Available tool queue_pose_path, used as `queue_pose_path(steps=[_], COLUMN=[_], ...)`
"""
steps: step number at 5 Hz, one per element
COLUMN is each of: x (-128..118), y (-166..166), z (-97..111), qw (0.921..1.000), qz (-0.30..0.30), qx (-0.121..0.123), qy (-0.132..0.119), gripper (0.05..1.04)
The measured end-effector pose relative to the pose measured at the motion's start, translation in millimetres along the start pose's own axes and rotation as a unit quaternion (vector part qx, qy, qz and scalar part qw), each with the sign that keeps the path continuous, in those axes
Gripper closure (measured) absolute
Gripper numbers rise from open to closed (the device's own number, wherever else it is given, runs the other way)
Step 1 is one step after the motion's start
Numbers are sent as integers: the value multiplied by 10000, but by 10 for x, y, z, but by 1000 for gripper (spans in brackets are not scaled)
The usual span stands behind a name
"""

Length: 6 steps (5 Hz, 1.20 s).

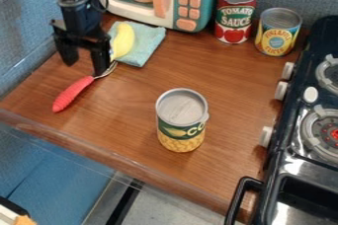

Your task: Move red fork the right side of yellow can and push the yellow can to the left side with it

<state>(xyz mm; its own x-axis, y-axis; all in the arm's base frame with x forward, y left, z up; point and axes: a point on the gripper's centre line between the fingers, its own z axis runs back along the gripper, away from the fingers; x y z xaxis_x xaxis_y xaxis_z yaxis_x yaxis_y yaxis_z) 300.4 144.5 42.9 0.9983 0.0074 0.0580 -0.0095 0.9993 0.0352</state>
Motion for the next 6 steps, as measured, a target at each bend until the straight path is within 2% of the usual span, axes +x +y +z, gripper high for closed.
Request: queue_pose_path(steps=[1, 2, 3, 4, 5, 6], x=[-153, -201, -290, -309, -317, -328], y=[-30, 1, 52, 88, 90, 92], z=[-140, -226, -371, -402, -413, -406], qw=[9999, 9999, 9994, 9991, 9991, 9989], qz=[-8, -51, -105, -61, -90, -91], qx=[119, 126, 115, 119, 106, 124], qy=[36, 34, 295, 407, 403, 445], gripper=[83, 83, 83, 139, 429, 661])
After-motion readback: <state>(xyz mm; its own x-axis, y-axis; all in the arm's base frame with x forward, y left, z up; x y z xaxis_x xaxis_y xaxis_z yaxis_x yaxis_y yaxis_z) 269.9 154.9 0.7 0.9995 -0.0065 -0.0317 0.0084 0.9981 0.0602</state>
